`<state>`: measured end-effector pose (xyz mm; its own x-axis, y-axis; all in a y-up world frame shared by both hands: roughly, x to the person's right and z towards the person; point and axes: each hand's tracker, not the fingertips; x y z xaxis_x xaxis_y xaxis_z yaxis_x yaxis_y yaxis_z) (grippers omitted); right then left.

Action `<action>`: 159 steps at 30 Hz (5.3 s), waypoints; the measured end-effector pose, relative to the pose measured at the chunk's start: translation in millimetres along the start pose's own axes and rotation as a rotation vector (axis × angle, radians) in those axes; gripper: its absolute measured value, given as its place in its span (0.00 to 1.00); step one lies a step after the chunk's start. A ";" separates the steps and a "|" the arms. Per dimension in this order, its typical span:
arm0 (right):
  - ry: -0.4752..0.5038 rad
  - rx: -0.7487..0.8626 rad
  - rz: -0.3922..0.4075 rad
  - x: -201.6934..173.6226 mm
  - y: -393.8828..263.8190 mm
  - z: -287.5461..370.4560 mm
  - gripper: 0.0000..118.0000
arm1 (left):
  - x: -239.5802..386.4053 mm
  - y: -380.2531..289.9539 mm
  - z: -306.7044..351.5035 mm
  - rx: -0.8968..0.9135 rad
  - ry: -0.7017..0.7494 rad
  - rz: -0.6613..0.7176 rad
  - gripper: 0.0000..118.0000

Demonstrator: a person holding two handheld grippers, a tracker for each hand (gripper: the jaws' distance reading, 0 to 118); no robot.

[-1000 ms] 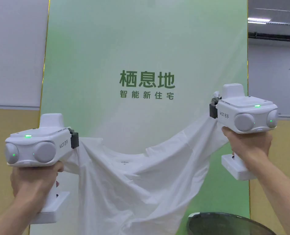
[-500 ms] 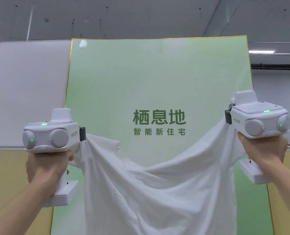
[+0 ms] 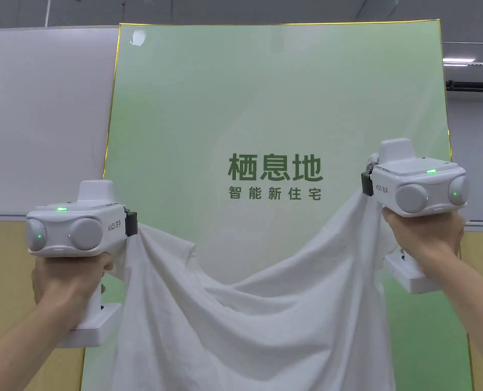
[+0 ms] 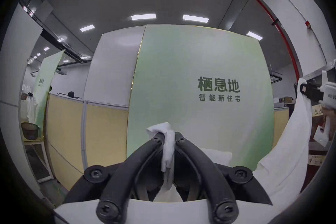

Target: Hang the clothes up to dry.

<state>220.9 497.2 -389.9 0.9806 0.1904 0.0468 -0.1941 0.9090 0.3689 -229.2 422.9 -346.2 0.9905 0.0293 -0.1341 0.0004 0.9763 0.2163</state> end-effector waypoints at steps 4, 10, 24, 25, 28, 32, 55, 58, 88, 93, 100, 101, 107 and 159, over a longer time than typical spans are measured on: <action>-0.045 -0.018 0.020 -8.6 -4.0 -61.5 0.00 | -16.0 5.0 -58.2 0.011 -0.016 -0.010 0.03; -0.061 -0.035 0.007 -19.6 -3.2 -134.3 0.00 | -10.0 7.9 -145.7 0.010 0.025 -0.083 0.03; -0.122 -0.111 -0.022 -46.9 -67.7 -220.8 0.00 | -4.9 -61.5 -229.7 -0.012 0.082 -0.072 0.03; -0.121 -0.110 -0.019 -49.4 -70.7 -226.8 0.00 | -3.7 -65.7 -234.5 -0.008 0.078 -0.082 0.03; -0.153 -0.091 -0.016 -55.3 -83.3 -243.0 0.00 | -1.5 -74.5 -247.0 -0.002 0.075 -0.093 0.03; -0.136 -0.078 0.055 -59.2 -100.0 -265.2 0.00 | 1.0 -82.6 -275.9 0.002 0.099 -0.095 0.03; 0.028 -0.224 -0.046 -95.1 -213.7 -128.3 0.00 | 17.4 -189.3 -170.5 -0.092 0.032 -0.033 0.03; 0.038 -0.240 -0.049 -92.3 -220.8 -82.0 0.00 | 15.2 -201.2 -137.6 -0.115 0.038 -0.004 0.03; 0.368 -0.723 -0.033 -72.4 -373.4 226.2 0.00 | -3.9 -353.0 221.5 -0.602 -0.106 -0.012 0.03; 0.426 -0.890 0.002 -71.8 -406.7 241.9 0.01 | -4.4 -366.3 238.7 -0.743 -0.123 -0.042 0.03; 0.493 -1.112 -0.018 -71.0 -444.6 247.6 0.01 | -10.5 -394.4 239.0 -0.922 -0.172 -0.056 0.03; 0.491 -1.125 -0.028 -70.4 -447.8 246.1 0.01 | -9.7 -396.1 238.0 -0.940 -0.182 -0.070 0.03; 0.494 -1.185 0.010 -74.2 -453.2 249.6 0.05 | -12.1 -398.8 236.5 -0.951 -0.175 -0.080 0.10; 1.007 -0.827 -0.086 -324.1 -372.2 228.9 0.00 | -86.4 -384.9 141.3 -1.266 -0.223 0.188 0.93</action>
<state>-18.3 12.3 -329.9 0.6097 -0.0145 -0.7925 -0.4451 0.8210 -0.3574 -295.6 14.3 -281.3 0.9626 0.2705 -0.0128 -0.1485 0.4878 -0.8602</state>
